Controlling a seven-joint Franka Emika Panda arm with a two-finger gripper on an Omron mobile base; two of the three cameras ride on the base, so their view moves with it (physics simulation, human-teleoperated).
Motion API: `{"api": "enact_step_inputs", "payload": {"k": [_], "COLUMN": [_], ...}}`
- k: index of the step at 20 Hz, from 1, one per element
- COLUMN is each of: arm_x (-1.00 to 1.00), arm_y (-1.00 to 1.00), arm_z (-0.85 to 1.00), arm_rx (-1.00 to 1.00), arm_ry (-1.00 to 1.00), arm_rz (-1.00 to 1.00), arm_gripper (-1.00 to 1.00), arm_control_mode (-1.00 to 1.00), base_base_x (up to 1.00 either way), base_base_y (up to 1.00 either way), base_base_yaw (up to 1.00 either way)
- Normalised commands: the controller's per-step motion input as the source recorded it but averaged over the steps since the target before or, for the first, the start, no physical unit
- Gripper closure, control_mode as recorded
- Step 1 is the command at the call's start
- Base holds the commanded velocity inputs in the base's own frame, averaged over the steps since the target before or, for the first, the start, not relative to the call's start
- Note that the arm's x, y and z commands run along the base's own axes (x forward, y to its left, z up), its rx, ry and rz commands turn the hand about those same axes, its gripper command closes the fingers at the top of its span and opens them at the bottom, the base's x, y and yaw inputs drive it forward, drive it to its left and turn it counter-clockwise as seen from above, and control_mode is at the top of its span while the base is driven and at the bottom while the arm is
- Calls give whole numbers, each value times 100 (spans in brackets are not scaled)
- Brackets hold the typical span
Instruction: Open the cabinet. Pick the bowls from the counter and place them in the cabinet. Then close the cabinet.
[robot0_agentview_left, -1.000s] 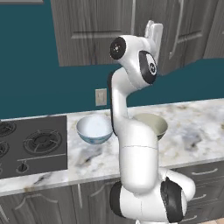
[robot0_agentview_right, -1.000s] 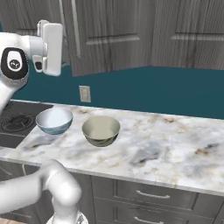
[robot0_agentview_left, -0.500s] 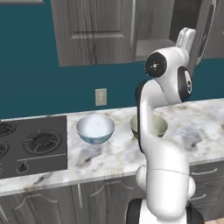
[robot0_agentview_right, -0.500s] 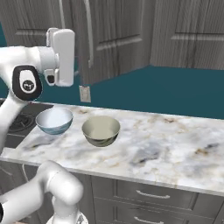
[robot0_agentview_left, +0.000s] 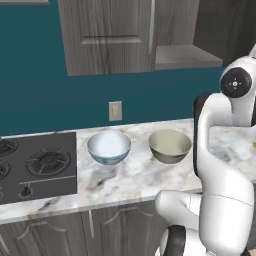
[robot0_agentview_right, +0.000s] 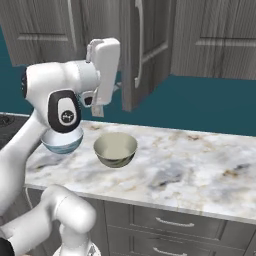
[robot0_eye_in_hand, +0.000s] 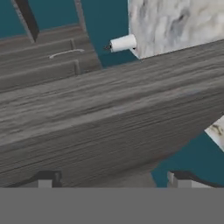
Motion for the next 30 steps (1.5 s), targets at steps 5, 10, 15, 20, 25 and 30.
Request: {"api": "enact_step_inputs", "payload": {"k": [5, 10, 15, 20, 25, 30], "arm_x": [18, 26, -63, -56, 0, -1], "arm_y": [-62, 0, 54, 87, 96, 75], "arm_z": [-4, -1, 0, 21, 54, 62], "arm_rx": [19, 0, -14, -33, -36, -43], "arm_ry": [7, 0, -11, -11, -2, 9], "arm_rz": [0, 0, 1, 9, 6, 0], "arm_gripper": [-100, -100, -100, -100, -100, -100], "arm_control_mode": [-100, -100, -100, -100, -100, -100], "base_base_x": [0, 0, 0, 0, 0, 0], "base_base_y": [0, 0, 0, 0, 0, 0], "base_base_yaw": [0, 0, 0, 0, 0, 0]}}
